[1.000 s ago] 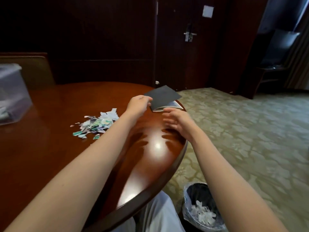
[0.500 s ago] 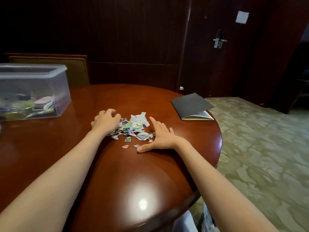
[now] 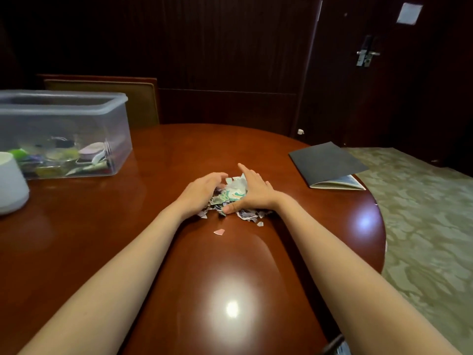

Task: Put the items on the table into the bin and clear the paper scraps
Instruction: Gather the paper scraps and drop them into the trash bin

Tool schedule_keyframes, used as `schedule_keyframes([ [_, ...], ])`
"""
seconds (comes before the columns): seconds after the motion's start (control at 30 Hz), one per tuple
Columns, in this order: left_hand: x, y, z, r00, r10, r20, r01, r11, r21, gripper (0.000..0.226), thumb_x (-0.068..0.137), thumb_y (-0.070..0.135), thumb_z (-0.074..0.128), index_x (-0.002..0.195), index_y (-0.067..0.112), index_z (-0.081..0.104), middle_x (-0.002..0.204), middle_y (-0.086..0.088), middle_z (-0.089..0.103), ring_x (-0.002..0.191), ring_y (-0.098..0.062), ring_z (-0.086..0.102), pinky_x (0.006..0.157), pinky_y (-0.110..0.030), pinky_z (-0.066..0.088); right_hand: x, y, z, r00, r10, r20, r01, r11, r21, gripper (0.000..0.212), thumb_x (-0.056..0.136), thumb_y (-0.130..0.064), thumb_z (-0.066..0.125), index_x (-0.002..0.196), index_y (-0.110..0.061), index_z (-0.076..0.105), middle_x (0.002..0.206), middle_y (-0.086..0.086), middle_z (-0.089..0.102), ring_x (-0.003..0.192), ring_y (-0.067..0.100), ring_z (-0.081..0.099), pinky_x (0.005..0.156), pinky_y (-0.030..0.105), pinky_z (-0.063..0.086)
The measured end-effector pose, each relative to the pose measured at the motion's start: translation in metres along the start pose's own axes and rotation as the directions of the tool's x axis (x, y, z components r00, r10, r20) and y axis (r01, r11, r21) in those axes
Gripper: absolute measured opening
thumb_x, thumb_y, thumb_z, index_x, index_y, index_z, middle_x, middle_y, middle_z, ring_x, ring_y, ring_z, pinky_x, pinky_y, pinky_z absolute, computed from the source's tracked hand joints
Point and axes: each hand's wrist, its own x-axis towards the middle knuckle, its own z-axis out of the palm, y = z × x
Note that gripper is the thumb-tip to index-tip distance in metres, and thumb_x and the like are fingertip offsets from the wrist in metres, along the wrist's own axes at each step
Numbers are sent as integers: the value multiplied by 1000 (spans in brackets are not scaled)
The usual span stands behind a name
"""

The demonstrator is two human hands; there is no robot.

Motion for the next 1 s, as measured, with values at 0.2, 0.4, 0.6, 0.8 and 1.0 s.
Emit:
schedule_keyframes([
  [0.2,10,-7,-12,951,-152,-271,132,987,-90,41,103,23,22,138,18,42,145,-1,41,135,-18,34,108,-31,27,17,-8,-10,985,-61,163,68,997,-36,103,73,-49,72,150,-27,7,159,-2,8,146,20,7,115,50,-5],
  [0.4,25,-10,-4,978,-198,-59,205,966,159,43,103,19,17,138,24,42,146,0,42,135,-21,38,111,-41,30,16,-2,-2,989,-125,81,119,990,74,72,74,-47,71,136,-26,42,143,-6,41,129,16,40,115,44,21],
  [0.6,3,-8,-9,999,-54,-1,54,989,-140,37,102,25,22,128,28,49,127,0,56,120,-13,47,99,-32,37,4,-3,-3,987,-142,78,111,943,313,61,73,-23,78,128,-22,51,117,-4,57,107,15,55,96,33,45],
  [0.8,-20,1,-6,994,0,107,32,957,-289,70,78,63,33,140,30,31,145,-1,37,133,-18,37,101,-30,31,-24,-13,0,984,-147,102,93,908,408,74,82,-36,66,144,-26,27,146,-1,34,132,18,37,105,31,34],
  [1.0,-34,12,14,980,-169,-104,128,939,-321,71,84,61,15,145,26,26,147,-3,37,136,-21,34,114,-43,25,-26,-39,33,957,-137,-258,164,982,89,35,92,-27,53,125,-16,54,123,6,58,113,24,52,96,39,40],
])
